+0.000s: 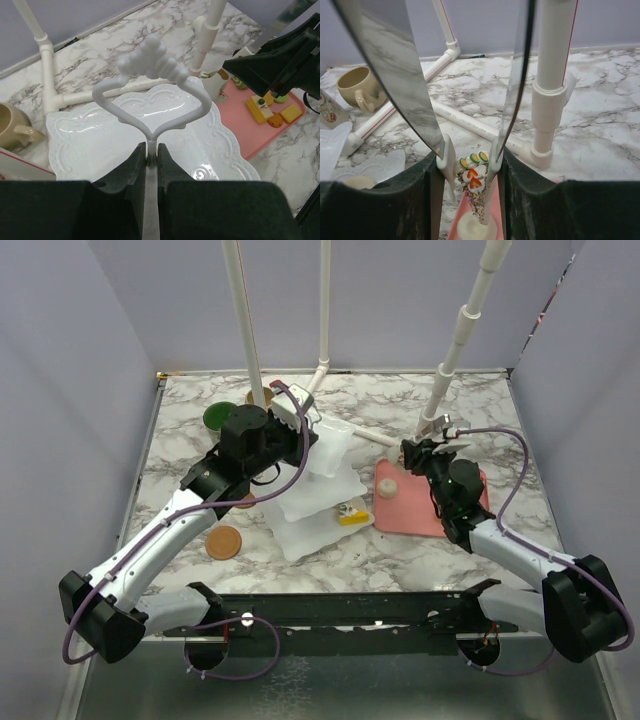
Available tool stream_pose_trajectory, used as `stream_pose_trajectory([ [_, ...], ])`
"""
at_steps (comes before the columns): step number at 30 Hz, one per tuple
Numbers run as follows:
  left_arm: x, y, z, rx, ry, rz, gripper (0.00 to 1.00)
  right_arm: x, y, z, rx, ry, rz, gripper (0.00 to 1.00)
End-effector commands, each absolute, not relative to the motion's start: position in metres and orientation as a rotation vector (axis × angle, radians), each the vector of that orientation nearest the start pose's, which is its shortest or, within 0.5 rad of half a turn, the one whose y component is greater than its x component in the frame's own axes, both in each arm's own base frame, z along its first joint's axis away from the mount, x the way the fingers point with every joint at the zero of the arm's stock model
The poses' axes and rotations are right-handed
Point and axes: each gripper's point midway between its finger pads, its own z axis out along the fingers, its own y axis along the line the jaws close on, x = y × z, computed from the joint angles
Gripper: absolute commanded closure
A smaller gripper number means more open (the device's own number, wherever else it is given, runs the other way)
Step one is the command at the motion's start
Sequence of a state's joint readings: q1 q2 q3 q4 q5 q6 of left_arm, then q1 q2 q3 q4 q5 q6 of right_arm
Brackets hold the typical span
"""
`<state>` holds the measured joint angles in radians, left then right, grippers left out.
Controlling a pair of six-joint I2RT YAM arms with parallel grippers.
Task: Serve the afternoon tea
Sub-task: Pick up the desert from the tray, then place the desert on the desert table.
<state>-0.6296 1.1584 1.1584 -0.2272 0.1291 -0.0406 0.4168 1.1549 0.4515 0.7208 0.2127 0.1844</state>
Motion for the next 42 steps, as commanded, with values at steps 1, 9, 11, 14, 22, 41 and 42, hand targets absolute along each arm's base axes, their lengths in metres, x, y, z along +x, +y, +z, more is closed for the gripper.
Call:
stream_pose_trajectory([
  [1, 0.306, -0.227, 0.353, 0.426, 1.642, -0.517, 0.97, 0.358, 0.14, 0.214, -0.058, 1.566, 0.377, 0.8],
  [9, 0.314, -0.208, 0.335, 0.251, 1.699, -0.438, 1.0, 0.329, 0.163, 0.205, -0.129, 1.615, 0.534, 0.82],
  [11, 0.317, -0.209, 0.33, 0.218, 1.713, -0.438, 1.0, 0.319, 0.171, 0.202, -0.15, 1.627, 0.565, 0.82],
  [14, 0.32, -0.214, 0.322, 0.203, 1.724, -0.453, 1.0, 0.302, 0.19, 0.198, -0.217, 1.641, 0.629, 0.82],
  [22, 0.324, -0.223, 0.318, 0.157, 1.727, -0.498, 0.98, 0.261, 0.231, 0.185, -0.301, 1.668, 0.774, 0.82],
  [41, 0.297, -0.223, 0.321, 0.231, 1.724, -0.586, 0.35, 0.254, 0.295, 0.168, -0.385, 1.558, 0.83, 0.82],
  [42, 0.295, -0.223, 0.321, 0.241, 1.721, -0.586, 0.35, 0.255, 0.297, 0.168, -0.387, 1.55, 0.826, 0.82],
])
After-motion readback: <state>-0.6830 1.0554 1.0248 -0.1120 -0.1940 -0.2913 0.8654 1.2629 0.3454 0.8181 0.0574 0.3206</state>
